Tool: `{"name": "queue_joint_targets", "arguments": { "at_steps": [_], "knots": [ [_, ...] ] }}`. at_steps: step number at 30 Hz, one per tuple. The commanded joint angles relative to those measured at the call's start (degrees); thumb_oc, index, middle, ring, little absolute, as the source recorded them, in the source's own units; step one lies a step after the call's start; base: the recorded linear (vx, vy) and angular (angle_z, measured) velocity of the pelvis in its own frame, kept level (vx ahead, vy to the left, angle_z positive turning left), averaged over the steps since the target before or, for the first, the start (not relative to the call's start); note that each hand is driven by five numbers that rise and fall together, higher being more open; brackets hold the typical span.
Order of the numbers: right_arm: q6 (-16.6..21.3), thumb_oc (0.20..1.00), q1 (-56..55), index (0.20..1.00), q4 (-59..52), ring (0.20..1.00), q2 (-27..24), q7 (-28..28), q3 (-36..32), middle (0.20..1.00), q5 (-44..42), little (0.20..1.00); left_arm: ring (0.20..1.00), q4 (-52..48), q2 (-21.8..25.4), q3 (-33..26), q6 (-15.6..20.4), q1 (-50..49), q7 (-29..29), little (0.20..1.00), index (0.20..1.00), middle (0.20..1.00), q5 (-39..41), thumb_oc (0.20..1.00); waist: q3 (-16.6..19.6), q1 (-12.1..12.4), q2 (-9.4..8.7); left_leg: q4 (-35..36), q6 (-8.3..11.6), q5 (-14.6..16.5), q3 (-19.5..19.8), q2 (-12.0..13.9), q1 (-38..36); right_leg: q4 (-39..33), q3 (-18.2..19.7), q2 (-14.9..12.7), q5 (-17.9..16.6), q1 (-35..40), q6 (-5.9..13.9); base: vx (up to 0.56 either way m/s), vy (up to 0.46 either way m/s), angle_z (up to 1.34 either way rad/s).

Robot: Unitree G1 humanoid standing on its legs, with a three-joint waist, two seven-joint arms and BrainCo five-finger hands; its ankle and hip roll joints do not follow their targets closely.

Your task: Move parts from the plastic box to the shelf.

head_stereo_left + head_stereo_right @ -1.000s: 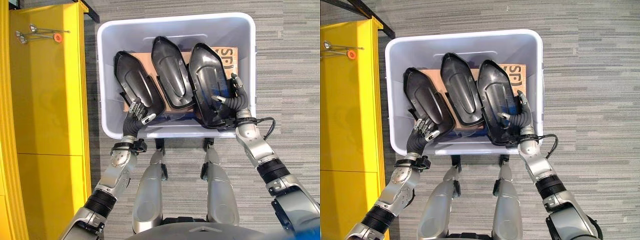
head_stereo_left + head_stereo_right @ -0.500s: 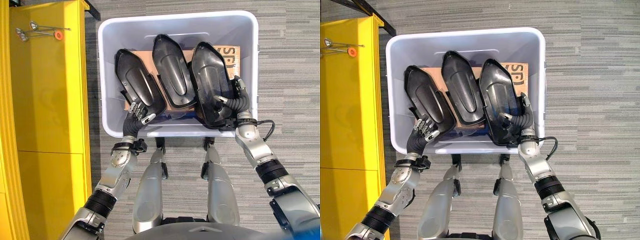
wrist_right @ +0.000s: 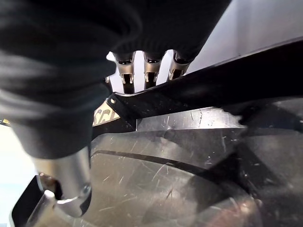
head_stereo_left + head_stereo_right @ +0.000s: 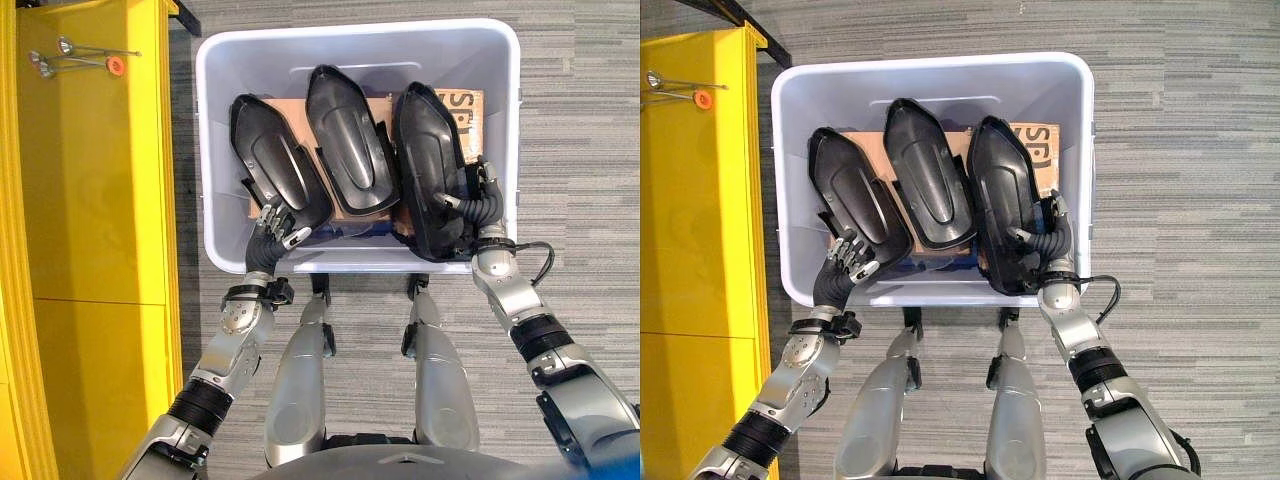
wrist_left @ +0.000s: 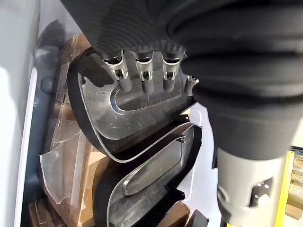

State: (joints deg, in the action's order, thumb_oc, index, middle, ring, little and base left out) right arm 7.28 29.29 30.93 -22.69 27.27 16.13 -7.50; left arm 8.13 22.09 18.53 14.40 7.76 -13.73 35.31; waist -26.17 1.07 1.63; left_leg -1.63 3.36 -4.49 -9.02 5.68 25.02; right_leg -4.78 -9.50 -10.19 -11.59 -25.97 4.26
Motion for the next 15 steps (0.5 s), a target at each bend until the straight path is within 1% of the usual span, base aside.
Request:
{"name": "queue_joint_targets", "arguments": {
  "at_steps": [1, 7, 15],
  "knots": [
    [-1.18, 1.0, 0.32, 1.0, 2.63, 1.0, 0.8, -0.75, 1.72, 1.0, 0.26, 1.0, 1.0, -4.42, 3.21, 0.2, 2.43, -2.32, 0.17, 1.0, 1.0, 1.0, -0.06, 1.0, -0.23, 0.87, 0.08, -6.15, 1.89, 1.57, 2.38, 1.07, 5.29, 9.84, -0.03, -4.87, 6.04, 0.66, 5.03, 0.0, 0.0, 0.0],
    [-1.38, 1.0, 0.67, 1.0, 2.93, 1.0, 0.91, -0.49, 2.0, 1.0, 0.41, 1.0, 1.0, -4.27, 3.19, 0.46, 2.34, -2.17, 0.02, 1.0, 1.0, 1.0, -0.03, 1.0, -0.49, 0.93, -0.02, -6.17, 1.81, 1.61, 2.37, 1.02, 5.55, 9.93, -0.2, -4.86, 6.05, 0.43, 5.08, 0.0, 0.0, 0.0],
    [-0.53, 1.0, -0.7, 1.0, -0.42, 1.0, 1.39, 2.56, 0.37, 1.0, 0.98, 1.0, 1.0, -3.94, 2.91, 0.67, 2.51, -1.7, -1.14, 1.0, 1.0, 1.0, -0.24, 1.0, -0.67, 0.58, -0.13, -6.31, 1.74, 1.72, 2.31, 0.9, 5.88, 10.1, -0.11, -4.84, 6.18, 0.17, 5.06, 0.0, 0.0, 0.0]
  ]
}}
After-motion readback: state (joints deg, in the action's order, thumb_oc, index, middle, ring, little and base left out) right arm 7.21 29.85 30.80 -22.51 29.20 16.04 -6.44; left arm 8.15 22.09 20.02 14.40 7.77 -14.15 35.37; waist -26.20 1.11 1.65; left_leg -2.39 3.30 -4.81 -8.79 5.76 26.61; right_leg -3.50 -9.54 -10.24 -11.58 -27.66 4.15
